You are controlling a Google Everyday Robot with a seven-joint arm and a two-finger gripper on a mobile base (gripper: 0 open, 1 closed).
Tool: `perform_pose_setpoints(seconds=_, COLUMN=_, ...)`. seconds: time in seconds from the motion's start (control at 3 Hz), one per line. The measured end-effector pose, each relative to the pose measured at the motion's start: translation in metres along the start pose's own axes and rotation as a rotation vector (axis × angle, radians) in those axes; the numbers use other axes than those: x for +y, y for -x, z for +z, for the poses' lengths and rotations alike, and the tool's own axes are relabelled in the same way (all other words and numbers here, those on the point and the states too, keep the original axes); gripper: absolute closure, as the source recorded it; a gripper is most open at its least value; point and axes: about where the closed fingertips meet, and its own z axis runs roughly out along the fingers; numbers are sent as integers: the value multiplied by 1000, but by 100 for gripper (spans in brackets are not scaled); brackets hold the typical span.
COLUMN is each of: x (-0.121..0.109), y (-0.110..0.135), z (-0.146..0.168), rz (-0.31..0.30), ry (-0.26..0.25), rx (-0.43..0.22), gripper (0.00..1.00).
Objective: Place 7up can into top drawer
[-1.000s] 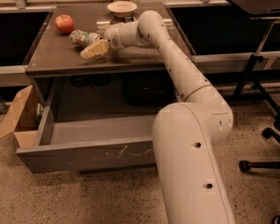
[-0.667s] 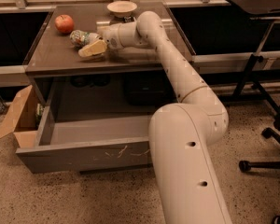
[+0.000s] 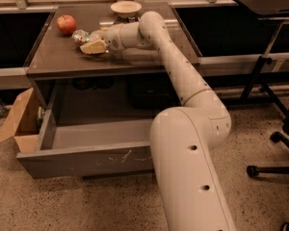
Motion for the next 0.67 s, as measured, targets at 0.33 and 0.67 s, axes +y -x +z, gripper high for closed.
perform_pose_setpoints(seconds=0.33, x=16, y=24, z=-6, rz=-55, ry=30, rx=-22, gripper=94)
perform_pose_setpoints(seconds=0.67, x=55, y=33, z=-7, rz=-69, ry=88, rx=-51, gripper=100)
